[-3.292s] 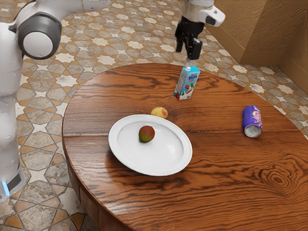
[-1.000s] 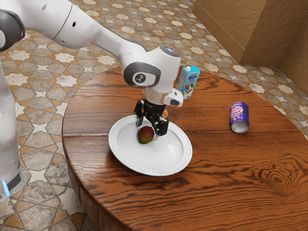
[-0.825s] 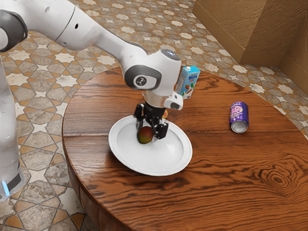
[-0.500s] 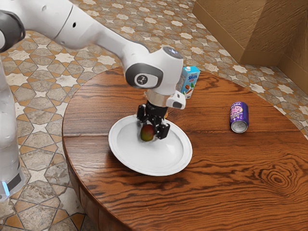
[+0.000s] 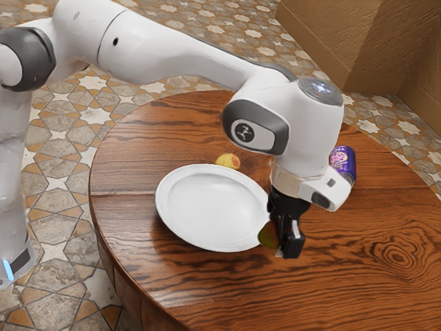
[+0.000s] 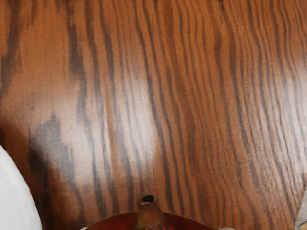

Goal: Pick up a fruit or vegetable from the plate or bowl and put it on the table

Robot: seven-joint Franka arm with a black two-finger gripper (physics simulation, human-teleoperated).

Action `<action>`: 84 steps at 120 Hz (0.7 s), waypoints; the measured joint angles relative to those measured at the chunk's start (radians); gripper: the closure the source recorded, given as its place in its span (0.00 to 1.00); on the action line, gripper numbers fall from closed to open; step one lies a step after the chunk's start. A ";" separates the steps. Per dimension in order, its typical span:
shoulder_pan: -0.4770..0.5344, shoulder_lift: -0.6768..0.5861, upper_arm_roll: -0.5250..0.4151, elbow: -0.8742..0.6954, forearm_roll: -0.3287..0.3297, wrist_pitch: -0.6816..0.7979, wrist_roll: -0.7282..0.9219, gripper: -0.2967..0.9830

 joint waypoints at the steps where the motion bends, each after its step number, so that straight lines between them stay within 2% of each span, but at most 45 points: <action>1: 0.000 0.006 0.001 0.006 0.004 -0.002 0.000 0.55; 6: -0.002 0.049 0.009 0.060 0.025 -0.015 -0.001 0.55; 25: -0.120 0.357 0.085 0.460 0.141 -0.126 -0.003 0.57; 36: -0.191 0.481 0.094 0.603 0.199 -0.177 -0.003 0.57; 54: -0.221 0.532 0.096 0.654 0.248 -0.226 -0.003 0.57; 67: -0.229 0.533 0.096 0.656 0.260 -0.243 -0.004 0.39; 84: -0.234 0.528 0.094 0.656 0.265 -0.248 -0.005 0.29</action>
